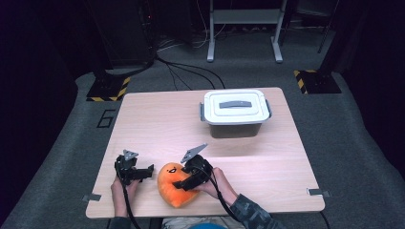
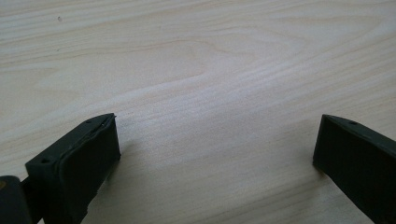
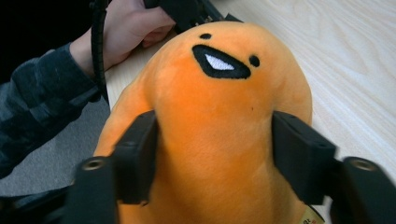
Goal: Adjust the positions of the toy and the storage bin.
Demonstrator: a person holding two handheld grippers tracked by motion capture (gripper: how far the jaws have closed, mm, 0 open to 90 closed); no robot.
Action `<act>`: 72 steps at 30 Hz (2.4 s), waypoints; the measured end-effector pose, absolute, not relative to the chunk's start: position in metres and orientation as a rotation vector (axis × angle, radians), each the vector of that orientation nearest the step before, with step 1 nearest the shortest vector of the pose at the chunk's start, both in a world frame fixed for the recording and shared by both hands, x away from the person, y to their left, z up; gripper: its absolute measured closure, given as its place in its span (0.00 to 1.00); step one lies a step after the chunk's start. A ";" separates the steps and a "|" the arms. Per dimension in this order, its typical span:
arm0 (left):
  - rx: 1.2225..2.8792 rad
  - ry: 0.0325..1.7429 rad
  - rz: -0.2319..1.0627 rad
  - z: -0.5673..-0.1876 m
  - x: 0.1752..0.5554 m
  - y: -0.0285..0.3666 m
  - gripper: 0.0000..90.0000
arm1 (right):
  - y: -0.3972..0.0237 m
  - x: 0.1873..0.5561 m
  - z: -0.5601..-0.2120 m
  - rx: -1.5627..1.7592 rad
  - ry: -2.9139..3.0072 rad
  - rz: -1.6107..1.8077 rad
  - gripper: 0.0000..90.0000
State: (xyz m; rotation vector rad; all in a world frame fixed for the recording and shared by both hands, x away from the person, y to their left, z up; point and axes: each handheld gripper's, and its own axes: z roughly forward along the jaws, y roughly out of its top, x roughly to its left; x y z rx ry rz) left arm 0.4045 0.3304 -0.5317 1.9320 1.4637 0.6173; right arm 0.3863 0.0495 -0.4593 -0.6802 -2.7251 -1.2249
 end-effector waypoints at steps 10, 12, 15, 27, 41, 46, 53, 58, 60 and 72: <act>1.932 1.463 0.616 -0.532 0.405 0.331 0.00 | 0.043 0.379 -0.459 -0.639 -2.768 -1.305 0.71; 1.930 1.464 0.614 -0.532 0.405 0.330 0.00 | 0.042 0.377 -0.456 -0.639 -2.766 -1.323 0.72; 1.932 1.464 0.615 -0.532 0.405 0.330 0.00 | 0.040 0.375 -0.454 -0.625 -2.773 -1.347 0.72; 1.932 1.464 0.616 -0.532 0.405 0.330 0.00 | 0.027 0.376 -0.442 -0.649 -2.799 -1.388 0.72; 1.932 1.464 0.616 -0.532 0.405 0.330 0.00 | 0.005 0.379 -0.433 -0.721 -2.817 -1.429 0.71; 1.932 1.464 0.617 -0.532 0.405 0.330 0.00 | -0.003 0.381 -0.434 -0.734 -2.829 -1.433 0.71; 1.932 1.463 0.617 -0.532 0.405 0.330 0.00 | -0.013 0.382 -0.434 -0.782 -2.836 -1.432 0.71; 1.932 1.464 0.617 -0.532 0.405 0.330 0.00 | -0.023 0.383 -0.434 -0.824 -2.836 -1.428 0.71; 1.932 1.464 0.617 -0.532 0.405 0.330 0.00 | -0.026 0.384 -0.434 -0.832 -2.840 -1.429 0.71; 1.932 1.463 0.617 -0.532 0.405 0.331 0.00 | -0.052 0.387 -0.433 -0.937 -2.841 -1.435 0.71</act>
